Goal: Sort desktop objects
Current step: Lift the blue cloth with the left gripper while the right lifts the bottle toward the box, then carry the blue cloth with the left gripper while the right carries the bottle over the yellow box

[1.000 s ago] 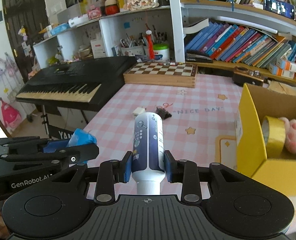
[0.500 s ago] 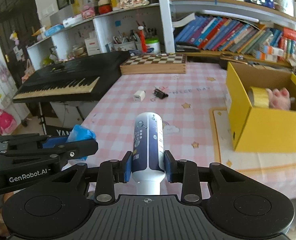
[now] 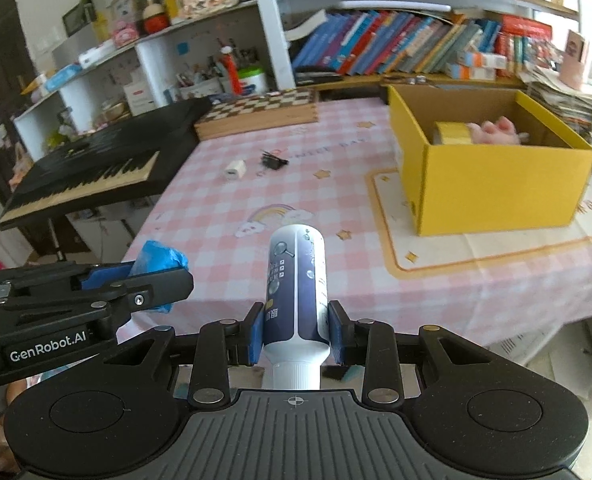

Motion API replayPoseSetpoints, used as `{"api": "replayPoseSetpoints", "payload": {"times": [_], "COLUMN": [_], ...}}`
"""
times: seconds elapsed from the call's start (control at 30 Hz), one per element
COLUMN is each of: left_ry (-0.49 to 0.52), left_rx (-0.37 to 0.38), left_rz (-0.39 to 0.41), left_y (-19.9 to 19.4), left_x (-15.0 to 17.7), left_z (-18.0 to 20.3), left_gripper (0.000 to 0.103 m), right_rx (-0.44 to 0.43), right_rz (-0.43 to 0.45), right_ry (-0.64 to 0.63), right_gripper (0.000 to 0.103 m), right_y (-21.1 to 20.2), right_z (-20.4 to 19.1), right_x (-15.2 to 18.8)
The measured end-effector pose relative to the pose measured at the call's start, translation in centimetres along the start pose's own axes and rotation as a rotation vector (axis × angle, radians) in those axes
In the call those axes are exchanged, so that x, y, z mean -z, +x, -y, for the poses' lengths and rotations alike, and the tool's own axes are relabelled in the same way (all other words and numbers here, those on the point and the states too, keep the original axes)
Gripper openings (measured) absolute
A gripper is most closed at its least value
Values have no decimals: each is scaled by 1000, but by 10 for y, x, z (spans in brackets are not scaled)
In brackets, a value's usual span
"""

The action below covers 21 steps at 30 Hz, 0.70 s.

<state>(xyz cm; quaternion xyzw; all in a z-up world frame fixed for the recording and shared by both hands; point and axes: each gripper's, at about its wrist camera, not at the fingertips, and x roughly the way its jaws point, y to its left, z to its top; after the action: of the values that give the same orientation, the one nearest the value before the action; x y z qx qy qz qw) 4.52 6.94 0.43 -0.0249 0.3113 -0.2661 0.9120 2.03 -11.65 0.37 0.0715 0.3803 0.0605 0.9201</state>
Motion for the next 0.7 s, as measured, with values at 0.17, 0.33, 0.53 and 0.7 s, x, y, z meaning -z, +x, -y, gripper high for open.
{"api": "replayPoseSetpoints", "payload": {"times": [0.17,0.33,0.53,0.7], "left_ry": [23,44,62,108], "left_rx": [45,79,119,174], "left_rz": [-16,-28,-41,-58], "left_y": [7,13,24,39], "left_x": [0,1,-1,-6], "left_z": [11,20,35,56], "left_gripper": [26,26,26,26], "right_rx": [34,61,90,138], "right_rz": [-3,-2,-4,11], "right_ry": [32,66,90,148], "right_gripper": [32,32,32,32], "right_y": [-8,-14,-22,-32], "right_z": [10,21,35,57], "right_x": [8,14,19,23]}}
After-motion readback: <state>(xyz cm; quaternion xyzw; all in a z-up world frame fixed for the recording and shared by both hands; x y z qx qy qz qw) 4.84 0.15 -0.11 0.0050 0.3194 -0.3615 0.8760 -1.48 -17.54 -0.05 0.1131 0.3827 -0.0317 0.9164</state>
